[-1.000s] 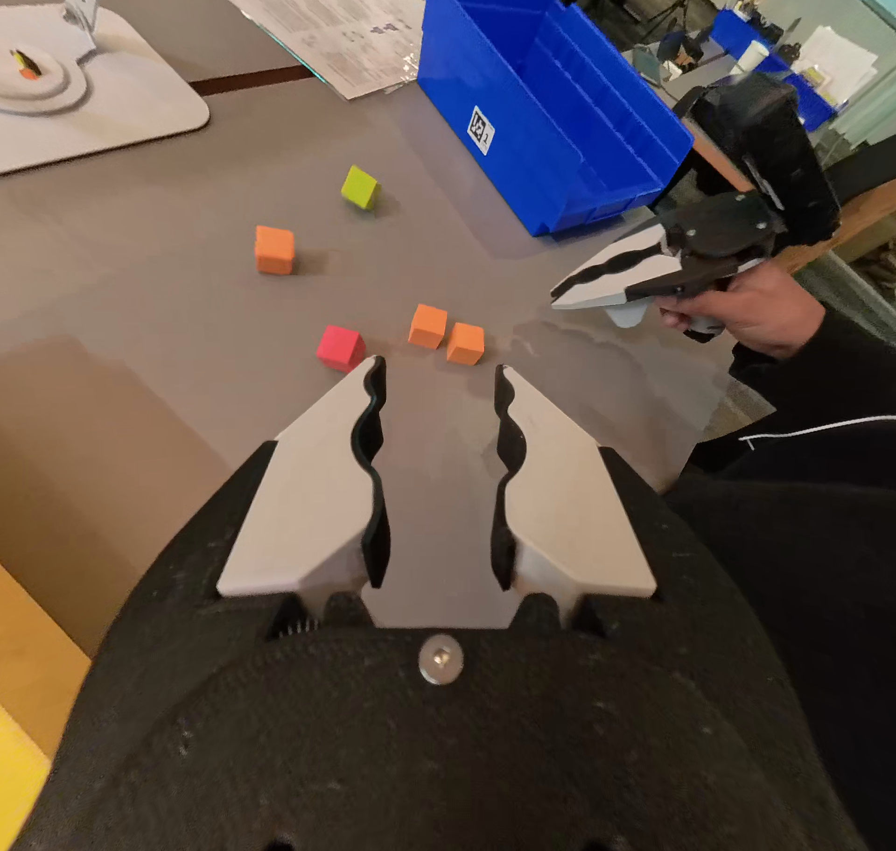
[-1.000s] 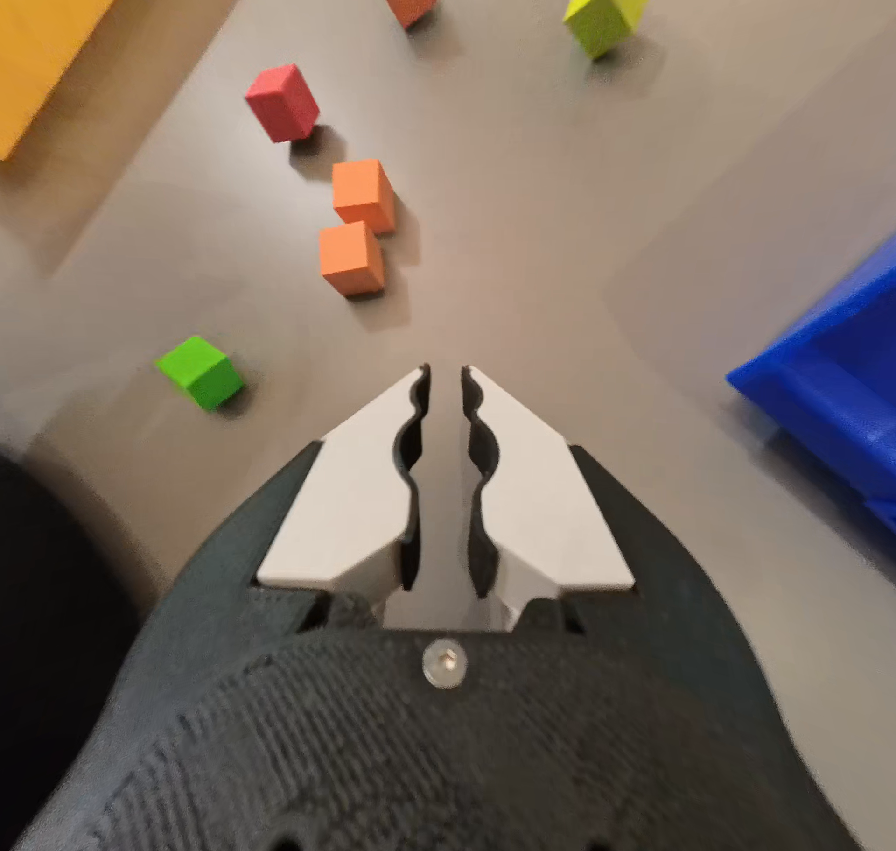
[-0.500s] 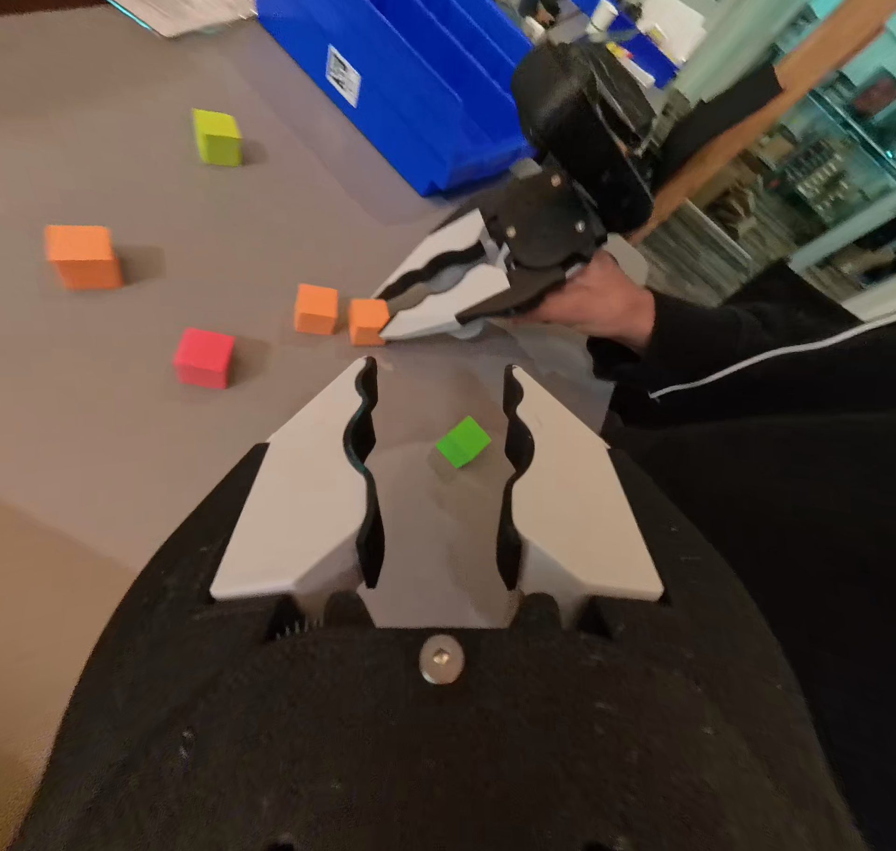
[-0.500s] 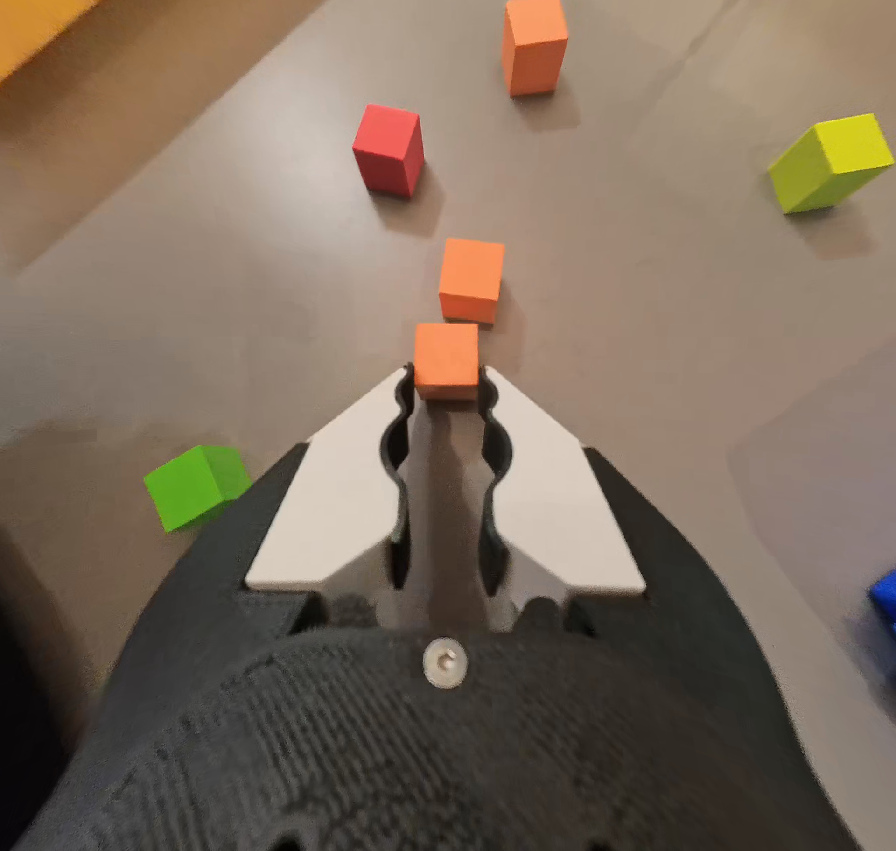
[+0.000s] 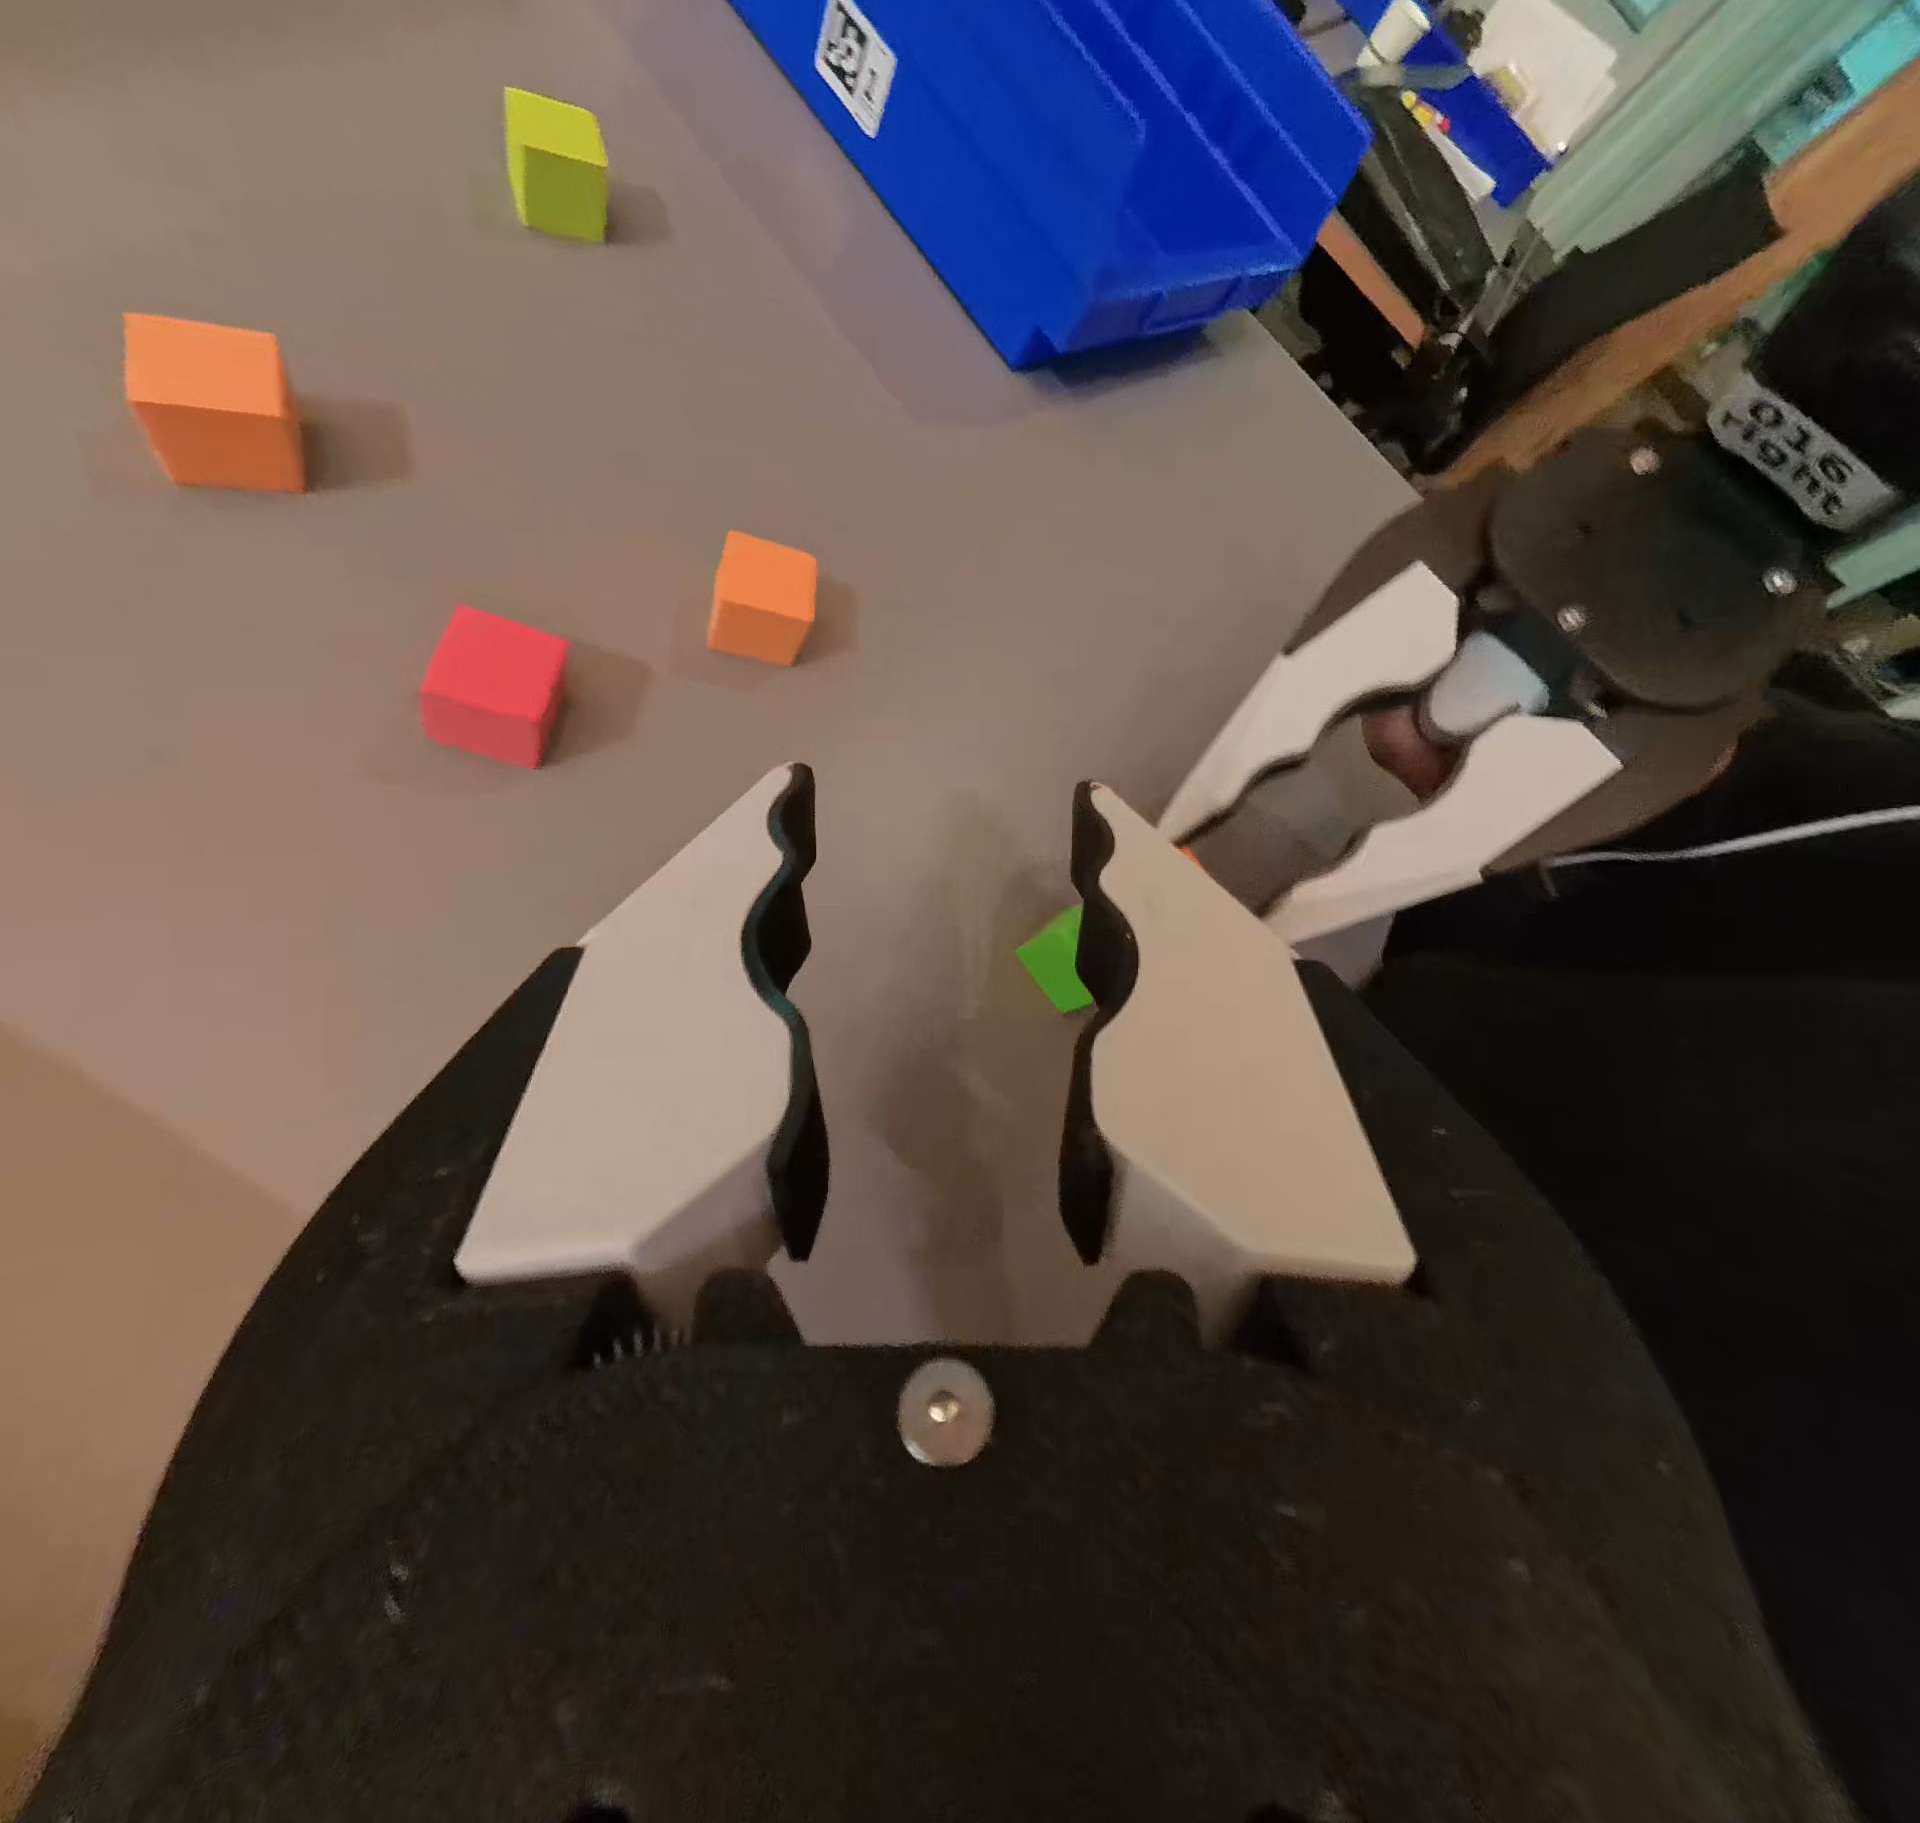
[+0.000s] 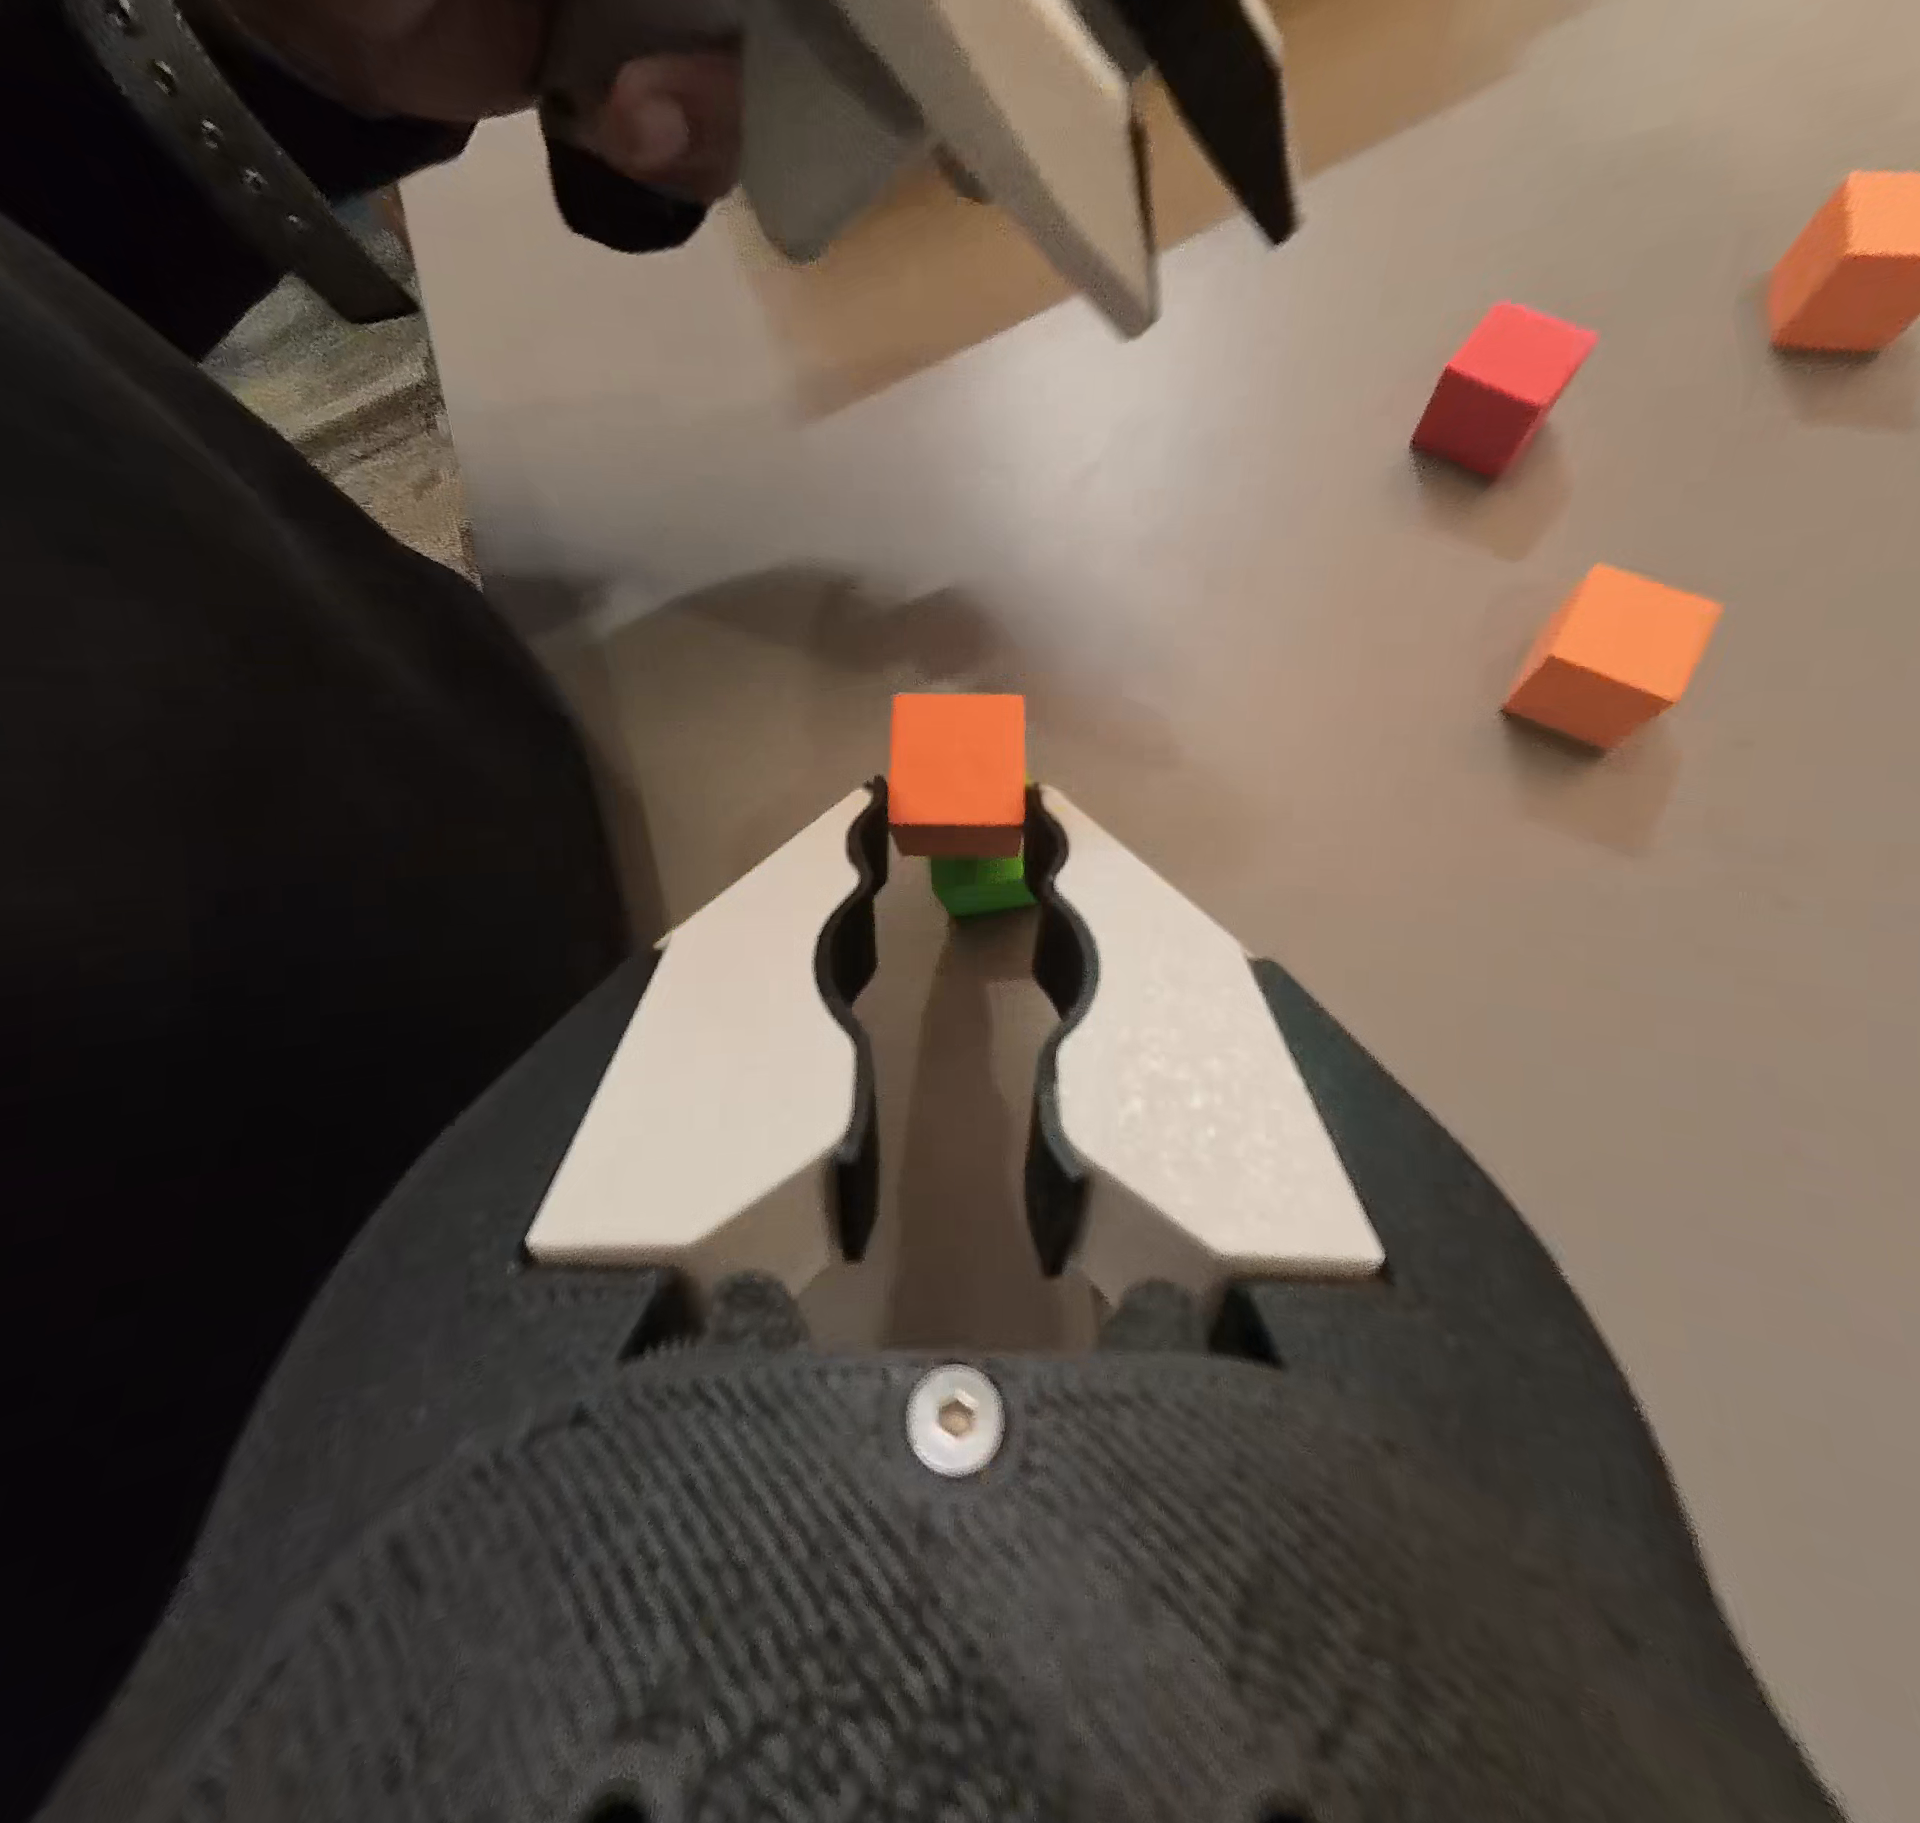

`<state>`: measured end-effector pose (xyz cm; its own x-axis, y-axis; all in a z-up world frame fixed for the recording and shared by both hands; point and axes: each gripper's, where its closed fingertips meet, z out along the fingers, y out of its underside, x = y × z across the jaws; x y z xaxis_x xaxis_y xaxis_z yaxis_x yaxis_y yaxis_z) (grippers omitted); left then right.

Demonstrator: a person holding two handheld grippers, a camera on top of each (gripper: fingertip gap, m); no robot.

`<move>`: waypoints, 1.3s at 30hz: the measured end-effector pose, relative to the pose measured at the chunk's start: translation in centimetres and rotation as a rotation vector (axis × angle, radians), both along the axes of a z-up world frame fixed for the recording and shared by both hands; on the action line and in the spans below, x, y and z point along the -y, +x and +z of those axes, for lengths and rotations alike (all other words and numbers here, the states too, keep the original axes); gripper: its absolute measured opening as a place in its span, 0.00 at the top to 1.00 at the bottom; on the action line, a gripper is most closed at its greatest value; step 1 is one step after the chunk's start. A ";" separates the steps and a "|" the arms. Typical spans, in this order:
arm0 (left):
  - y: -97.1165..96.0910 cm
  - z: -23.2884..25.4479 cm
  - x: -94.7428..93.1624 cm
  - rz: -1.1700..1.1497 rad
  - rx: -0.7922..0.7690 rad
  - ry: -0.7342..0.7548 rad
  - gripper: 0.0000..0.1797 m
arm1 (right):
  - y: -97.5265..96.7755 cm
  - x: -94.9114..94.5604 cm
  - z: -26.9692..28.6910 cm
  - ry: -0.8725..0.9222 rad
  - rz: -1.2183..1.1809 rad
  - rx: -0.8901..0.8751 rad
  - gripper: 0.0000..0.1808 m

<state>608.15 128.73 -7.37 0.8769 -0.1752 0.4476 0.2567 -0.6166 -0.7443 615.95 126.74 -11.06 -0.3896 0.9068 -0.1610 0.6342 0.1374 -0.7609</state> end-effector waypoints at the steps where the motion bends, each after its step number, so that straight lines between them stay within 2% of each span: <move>1: -0.4 -0.1 -0.3 0.014 -0.003 -0.003 0.74 | 0.0 0.2 -0.2 -0.007 0.002 0.006 0.87; 6: -0.4 -0.1 -1.4 0.013 -0.009 0.010 0.74 | 0.7 1.6 -0.1 -0.024 0.069 -0.001 0.87; 11: 0.3 -0.6 -1.6 -0.007 -0.012 -0.003 0.74 | 1.3 1.8 -2.1 0.040 0.118 0.069 0.87; 16: -0.2 -0.5 -1.5 0.011 -0.013 0.002 0.74 | -1.0 -2.6 -2.9 0.172 -0.047 0.041 0.87; 19: -0.6 -0.4 -1.3 0.027 -0.004 0.002 0.74 | -1.9 -5.0 -2.8 0.194 -0.128 0.033 0.87; 24: -1.1 -0.7 -1.0 0.046 -0.001 -0.004 0.74 | -1.6 -5.5 -0.6 0.102 -0.148 -0.045 0.87; 30: -0.6 -1.2 -1.8 0.046 0.035 -0.005 0.74 | -2.3 -9.5 0.0 0.078 -0.353 -0.088 0.87; 34: -1.3 -2.1 -3.6 0.104 -0.064 -0.003 0.75 | -3.1 -9.4 -0.9 0.052 -0.350 -0.072 0.86; 36: -1.8 -2.9 -4.9 0.127 -0.131 -0.003 0.75 | -3.1 -9.5 -1.8 0.057 -0.356 -0.056 0.77; 39: -1.2 -4.0 -7.0 0.095 -0.135 -0.019 0.75 | -2.5 -9.2 -1.2 0.010 -0.362 -0.079 0.72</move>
